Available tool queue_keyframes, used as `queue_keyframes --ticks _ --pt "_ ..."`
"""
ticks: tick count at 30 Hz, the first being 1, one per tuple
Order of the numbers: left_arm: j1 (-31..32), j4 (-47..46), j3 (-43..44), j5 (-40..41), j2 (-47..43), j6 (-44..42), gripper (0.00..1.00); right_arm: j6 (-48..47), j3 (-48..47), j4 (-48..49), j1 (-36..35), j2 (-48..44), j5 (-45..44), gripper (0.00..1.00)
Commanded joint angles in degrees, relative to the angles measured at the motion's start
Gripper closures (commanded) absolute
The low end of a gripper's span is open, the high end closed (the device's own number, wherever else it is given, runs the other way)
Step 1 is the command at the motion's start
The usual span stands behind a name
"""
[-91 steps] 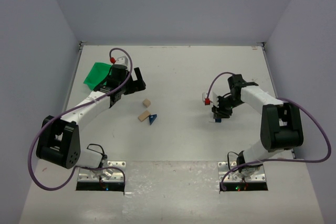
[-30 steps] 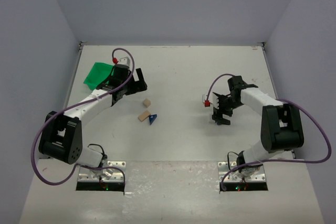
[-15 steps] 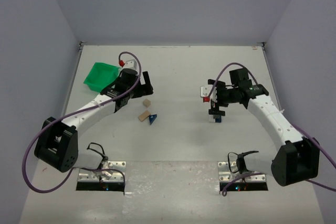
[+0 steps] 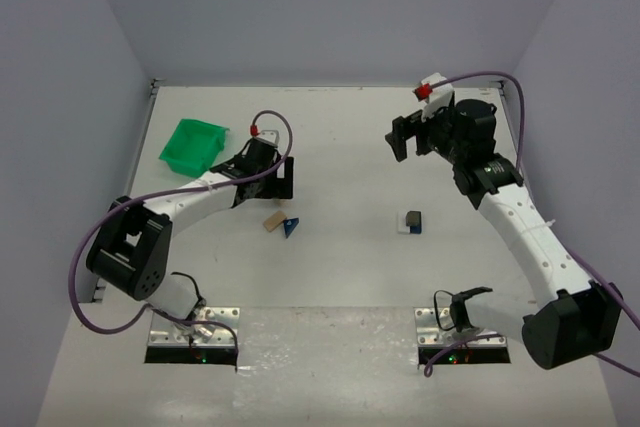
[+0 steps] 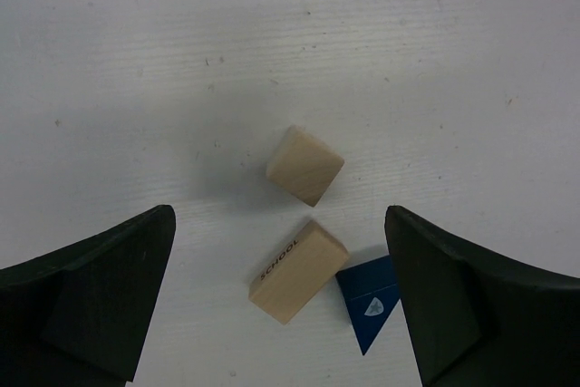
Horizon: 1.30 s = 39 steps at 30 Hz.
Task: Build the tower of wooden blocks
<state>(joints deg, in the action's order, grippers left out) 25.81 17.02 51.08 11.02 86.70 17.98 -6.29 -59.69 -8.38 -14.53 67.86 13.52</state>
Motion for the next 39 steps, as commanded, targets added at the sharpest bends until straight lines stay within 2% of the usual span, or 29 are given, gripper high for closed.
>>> queue_keyframes --ticks 1,4,13,16,19,28,29,32,36,37,38,39 --pt "0.91 -2.08 4.03 -2.33 2.44 -4.20 0.03 20.82 5.74 0.30 0.03 -4.23 -11.89 0.01" --pt "1.39 -2.30 6.11 -3.16 5.79 -6.20 0.12 26.10 9.63 0.70 -0.04 -6.71 -16.22 0.01" --pt "1.61 -0.67 8.01 -0.70 10.80 -8.41 0.28 25.74 14.72 -2.87 0.03 -8.21 -19.94 0.01" --pt "1.61 -0.42 8.23 -0.17 11.84 -8.50 0.48 25.22 15.12 -3.52 0.03 -6.87 -20.03 0.01" --pt "1.74 -0.01 8.20 0.28 12.35 -7.96 0.61 24.92 14.74 -4.90 0.03 -5.79 -21.01 0.01" --pt "2.74 0.12 8.33 0.94 10.64 -6.68 0.90 23.90 15.99 -4.48 0.03 -5.43 -20.25 0.01" --pt "2.91 0.04 8.33 0.78 10.04 -6.33 0.90 23.32 16.33 -3.98 0.03 -5.61 -19.18 0.01" --pt "3.19 -0.71 8.14 -2.03 6.81 -4.07 1.00 19.14 18.81 0.56 0.03 -7.44 -9.70 0.01" --pt "3.45 -3.39 6.21 -8.71 0.81 -2.54 1.00 12.20 24.44 9.43 -0.06 -11.00 9.74 0.01" --pt "3.45 -4.59 5.26 -11.05 -1.09 -2.12 1.00 11.14 25.49 11.12 -0.22 -11.95 13.38 0.01" --pt "3.45 -8.53 3.57 -17.11 -4.39 -1.94 1.00 9.93 27.12 14.61 -0.51 -13.57 19.90 0.01" --pt "3.45 -10.53 1.85 -21.65 -7.57 -1.25 1.00 8.48 28.42 16.08 -0.98 -14.98 22.87 0.01"
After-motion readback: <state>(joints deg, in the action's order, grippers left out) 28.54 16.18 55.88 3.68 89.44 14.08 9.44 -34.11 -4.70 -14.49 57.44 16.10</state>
